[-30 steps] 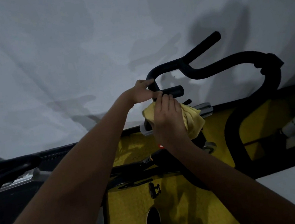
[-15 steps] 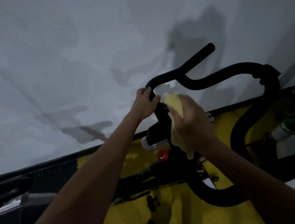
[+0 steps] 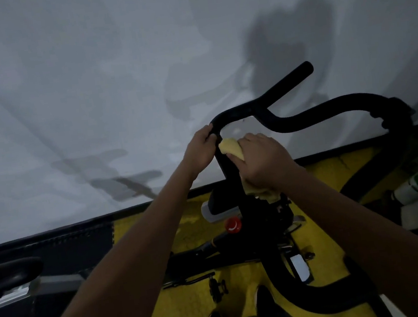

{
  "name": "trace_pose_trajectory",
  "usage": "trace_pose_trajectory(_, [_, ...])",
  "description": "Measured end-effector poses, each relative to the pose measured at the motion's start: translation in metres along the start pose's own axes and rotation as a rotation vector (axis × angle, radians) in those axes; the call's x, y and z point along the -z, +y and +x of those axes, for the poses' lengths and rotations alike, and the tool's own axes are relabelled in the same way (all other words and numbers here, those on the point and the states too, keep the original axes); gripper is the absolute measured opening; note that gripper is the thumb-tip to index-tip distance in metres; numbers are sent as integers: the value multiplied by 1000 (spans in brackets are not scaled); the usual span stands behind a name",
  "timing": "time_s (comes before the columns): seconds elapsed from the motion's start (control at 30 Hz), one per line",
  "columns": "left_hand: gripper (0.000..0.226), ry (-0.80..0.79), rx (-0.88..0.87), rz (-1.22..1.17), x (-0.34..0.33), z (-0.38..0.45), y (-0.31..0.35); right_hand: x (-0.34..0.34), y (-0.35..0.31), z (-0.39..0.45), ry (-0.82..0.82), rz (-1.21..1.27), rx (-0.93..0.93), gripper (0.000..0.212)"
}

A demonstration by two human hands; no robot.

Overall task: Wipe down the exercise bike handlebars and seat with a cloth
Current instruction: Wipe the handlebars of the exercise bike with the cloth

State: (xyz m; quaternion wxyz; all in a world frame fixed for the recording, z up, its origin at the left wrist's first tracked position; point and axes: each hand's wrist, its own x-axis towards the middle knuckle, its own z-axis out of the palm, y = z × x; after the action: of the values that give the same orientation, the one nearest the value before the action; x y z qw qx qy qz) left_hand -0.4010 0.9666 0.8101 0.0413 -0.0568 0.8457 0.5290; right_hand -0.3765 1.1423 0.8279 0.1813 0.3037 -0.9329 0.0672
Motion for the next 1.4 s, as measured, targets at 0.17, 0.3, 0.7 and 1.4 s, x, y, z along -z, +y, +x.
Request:
trace_pose_trajectory(0.17, [41,89,105,-60,-2,-14,-4,24,-5,31,-393,3,-57,39])
trace_pose_trajectory(0.3, [42,116,183,-128,2,-19,-6,20,-14,20,-353,-133,-104,54])
trace_pose_trajectory(0.7, [50,-94,186,329,-7,19,30,38,-73,-87,-328,79,-1,72])
trace_pose_trajectory(1.4, [26,-231,141,555,4,30,34,36,-68,-60,-323,-132,192,62])
